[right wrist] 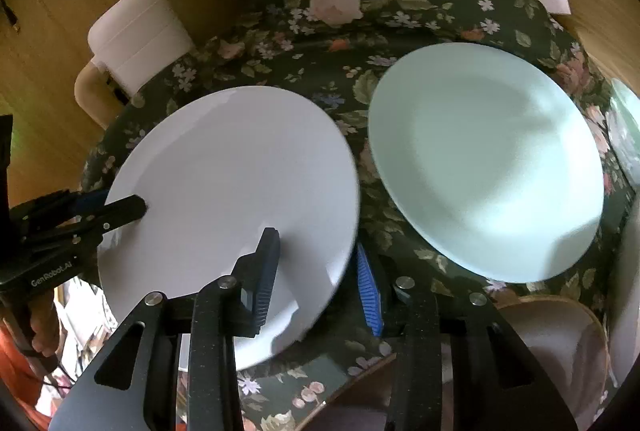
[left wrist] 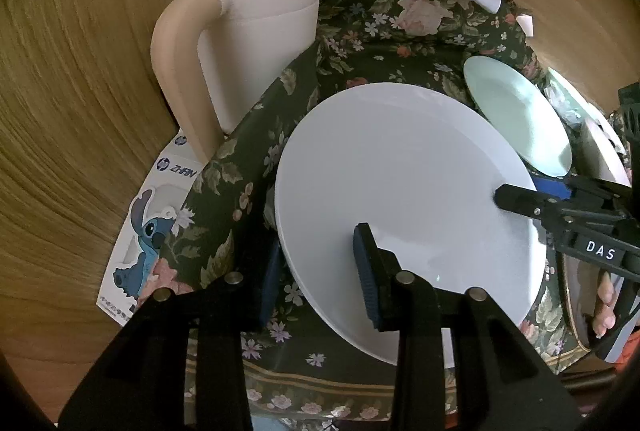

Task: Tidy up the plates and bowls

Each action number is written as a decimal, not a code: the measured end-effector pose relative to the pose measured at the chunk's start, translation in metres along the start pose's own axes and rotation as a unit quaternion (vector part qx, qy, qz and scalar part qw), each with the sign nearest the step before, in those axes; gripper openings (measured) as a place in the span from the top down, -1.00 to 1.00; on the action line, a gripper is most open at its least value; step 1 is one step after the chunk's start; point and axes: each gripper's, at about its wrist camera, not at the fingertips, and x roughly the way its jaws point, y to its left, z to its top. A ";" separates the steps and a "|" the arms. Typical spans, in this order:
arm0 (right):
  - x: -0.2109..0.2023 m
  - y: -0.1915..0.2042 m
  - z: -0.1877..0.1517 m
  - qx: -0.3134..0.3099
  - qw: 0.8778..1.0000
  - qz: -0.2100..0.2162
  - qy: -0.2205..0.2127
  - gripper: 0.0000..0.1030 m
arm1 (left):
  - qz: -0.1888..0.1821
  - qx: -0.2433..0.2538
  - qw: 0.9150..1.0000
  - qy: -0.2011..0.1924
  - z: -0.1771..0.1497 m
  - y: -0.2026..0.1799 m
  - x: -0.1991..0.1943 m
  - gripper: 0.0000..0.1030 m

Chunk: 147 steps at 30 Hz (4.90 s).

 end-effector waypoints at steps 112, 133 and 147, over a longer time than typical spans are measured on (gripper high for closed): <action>-0.159 -0.092 -0.143 0.130 0.982 -0.068 -0.121 0.43 | -0.092 0.086 0.992 -0.018 -0.051 -0.176 -0.051 0.31; -0.145 -0.107 -0.141 0.148 0.981 -0.071 -0.099 0.42 | -0.093 0.102 0.991 0.002 -0.045 -0.184 -0.025 0.32; -0.157 -0.104 -0.141 0.114 0.981 -0.126 -0.098 0.37 | -0.089 0.113 0.990 -0.004 -0.046 -0.188 -0.020 0.32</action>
